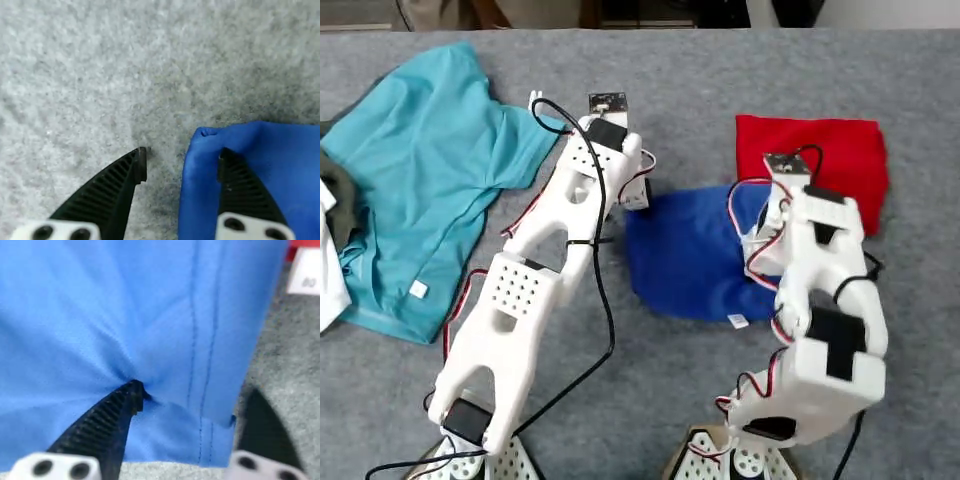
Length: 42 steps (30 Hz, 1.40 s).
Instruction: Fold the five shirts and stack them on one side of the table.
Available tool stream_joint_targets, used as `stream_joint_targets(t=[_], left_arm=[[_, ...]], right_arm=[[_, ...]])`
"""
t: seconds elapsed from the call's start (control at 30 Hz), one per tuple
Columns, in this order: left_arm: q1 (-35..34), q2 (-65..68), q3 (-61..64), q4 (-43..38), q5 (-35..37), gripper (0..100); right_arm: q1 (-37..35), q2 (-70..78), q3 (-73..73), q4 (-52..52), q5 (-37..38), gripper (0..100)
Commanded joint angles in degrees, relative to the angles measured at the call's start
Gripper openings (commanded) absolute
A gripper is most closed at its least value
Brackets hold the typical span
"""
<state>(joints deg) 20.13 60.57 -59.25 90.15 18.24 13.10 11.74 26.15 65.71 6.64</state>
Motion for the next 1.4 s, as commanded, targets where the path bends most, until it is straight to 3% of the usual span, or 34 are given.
stream_joint_targets(t=[0.0, 0.17, 0.3, 0.5, 0.6, 0.83, 1.37], left_arm=[[1.0, 1.4, -2.2, -1.3, 2.0, 21], [1.3, 4.0, -6.3, -1.8, 2.5, 11], [1.3, 6.5, -11.3, -1.7, 2.5, 2], [0.7, 8.7, -16.6, -1.1, 2.4, 2], [0.5, 7.7, -19.7, -0.9, -1.9, 2], [0.4, 4.2, -36.7, 4.5, -5.9, 2], [1.3, -4.5, -36.5, -3.1, -5.8, 2]], right_arm=[[3.1, 3.6, -2.7, 2.7, -0.5, 10.8], [3.6, 6.6, -6.4, 4.5, -3.0, 0.2], [4.3, 7.8, -8.3, 5.5, -3.3, 0.2], [3.8, 7.3, -9.2, 5.5, -2.8, 0.2], [3.8, 4.4, -10.4, 7.3, -1.5, 0.2], [2.3, -6.8, -17.4, 13.4, -0.7, 0.2], [-1.7, -12.6, -30.3, 20.0, -1.2, 0.2]])
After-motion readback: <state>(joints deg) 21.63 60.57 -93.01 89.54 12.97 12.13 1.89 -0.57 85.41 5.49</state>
